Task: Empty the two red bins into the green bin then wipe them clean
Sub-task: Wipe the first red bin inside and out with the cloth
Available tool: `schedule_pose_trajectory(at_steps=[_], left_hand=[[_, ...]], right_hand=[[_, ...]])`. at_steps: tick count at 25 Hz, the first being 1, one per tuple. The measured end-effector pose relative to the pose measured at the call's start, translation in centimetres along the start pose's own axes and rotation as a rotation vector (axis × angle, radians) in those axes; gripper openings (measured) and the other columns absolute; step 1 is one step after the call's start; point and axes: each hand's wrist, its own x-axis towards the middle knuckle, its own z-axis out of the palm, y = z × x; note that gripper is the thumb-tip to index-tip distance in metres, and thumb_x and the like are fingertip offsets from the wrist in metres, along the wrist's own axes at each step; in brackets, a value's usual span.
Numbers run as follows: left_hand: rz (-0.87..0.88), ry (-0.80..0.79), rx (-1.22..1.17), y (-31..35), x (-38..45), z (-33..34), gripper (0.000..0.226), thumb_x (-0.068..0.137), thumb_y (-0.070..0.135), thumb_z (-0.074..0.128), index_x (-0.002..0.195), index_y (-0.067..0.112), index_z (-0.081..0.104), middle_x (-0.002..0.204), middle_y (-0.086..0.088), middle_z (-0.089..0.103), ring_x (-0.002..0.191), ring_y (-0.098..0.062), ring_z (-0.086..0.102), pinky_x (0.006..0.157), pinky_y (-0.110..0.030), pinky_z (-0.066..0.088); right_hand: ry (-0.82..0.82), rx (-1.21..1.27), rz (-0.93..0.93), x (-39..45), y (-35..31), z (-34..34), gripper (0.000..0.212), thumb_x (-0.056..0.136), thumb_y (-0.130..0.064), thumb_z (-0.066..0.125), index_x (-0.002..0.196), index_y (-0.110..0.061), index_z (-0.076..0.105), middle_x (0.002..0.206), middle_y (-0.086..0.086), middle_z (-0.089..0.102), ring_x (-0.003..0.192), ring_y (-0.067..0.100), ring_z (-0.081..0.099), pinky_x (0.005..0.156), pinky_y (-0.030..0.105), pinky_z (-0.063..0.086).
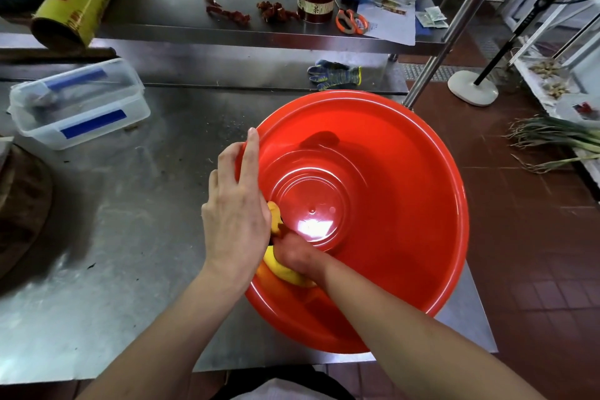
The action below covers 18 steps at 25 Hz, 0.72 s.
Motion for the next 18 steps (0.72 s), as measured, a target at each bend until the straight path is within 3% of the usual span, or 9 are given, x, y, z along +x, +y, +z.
schedule_pose_trajectory(at_steps=[1,2,4,5,10,14,18], left_hand=[[-0.004,-0.011,0.002,-0.1,-0.1,0.2,0.075,0.091,-0.001,0.052,0.158,0.021,0.029,0.139,-0.009,0.045,0.109,-0.032,0.055,0.069,-0.053,0.058],[-0.018,-0.020,0.018,-0.3,0.0,0.3,0.074,0.091,0.000,0.051,0.158,0.022,0.029,0.140,-0.009,0.046,0.110,-0.033,0.055,0.070,-0.053,0.058],[-0.041,-0.030,0.020,-0.2,0.0,0.3,0.073,0.092,0.001,0.051,0.158,0.022,0.030,0.140,-0.009,0.046,0.111,-0.033,0.055,0.072,-0.053,0.057],[-0.054,-0.034,0.015,-0.3,0.0,0.3,0.072,0.093,0.001,0.051,0.158,0.022,0.030,0.140,-0.010,0.046,0.111,-0.033,0.055,0.072,-0.054,0.057],[-0.169,-0.028,0.030,-1.1,0.2,0.4,0.074,0.091,-0.002,0.051,0.159,0.020,0.029,0.141,-0.012,0.045,0.113,-0.037,0.055,0.077,-0.055,0.057],[-0.223,-0.031,0.007,-2.5,0.3,0.5,0.073,0.093,-0.004,0.051,0.158,0.019,0.029,0.138,-0.014,0.046,0.113,-0.037,0.056,0.077,-0.057,0.057],[-0.195,-0.039,-0.005,-2.8,0.0,0.5,0.072,0.094,-0.001,0.050,0.159,0.022,0.028,0.137,-0.012,0.045,0.112,-0.035,0.057,0.075,-0.057,0.058]], right_hand=[[-0.029,0.106,0.058,-1.3,-1.2,0.9,0.043,0.108,-0.011,0.033,0.148,0.002,0.040,0.146,0.028,0.049,0.133,0.043,0.048,0.115,0.041,0.031],[-0.006,0.129,-0.012,-2.1,-1.6,1.0,0.052,0.109,-0.027,0.036,0.157,-0.011,0.029,0.151,0.021,0.046,0.137,0.040,0.045,0.116,0.040,0.030],[0.050,0.093,-0.092,-2.6,-2.3,1.2,0.068,0.103,-0.056,0.039,0.161,-0.032,0.013,0.155,0.014,0.044,0.142,0.038,0.041,0.116,0.041,0.033],[0.047,0.106,-0.103,-2.7,-2.5,1.2,0.071,0.100,-0.061,0.039,0.161,-0.036,0.012,0.156,0.012,0.043,0.144,0.036,0.039,0.118,0.042,0.032],[-0.078,-0.101,-0.133,-3.1,-2.2,0.9,0.065,0.101,-0.047,0.047,0.160,-0.030,0.023,0.162,0.006,0.035,0.149,0.026,0.032,0.122,0.036,0.025],[-0.213,-0.397,-0.112,-5.8,-2.6,-1.1,0.064,0.105,-0.039,0.044,0.161,-0.024,0.018,0.167,0.009,0.020,0.152,0.028,0.024,0.119,0.030,0.022],[-0.262,-0.462,-0.107,-8.7,-3.2,-2.7,0.065,0.105,-0.038,0.045,0.161,-0.023,0.016,0.164,0.012,0.027,0.146,0.030,0.034,0.110,0.029,0.031]])
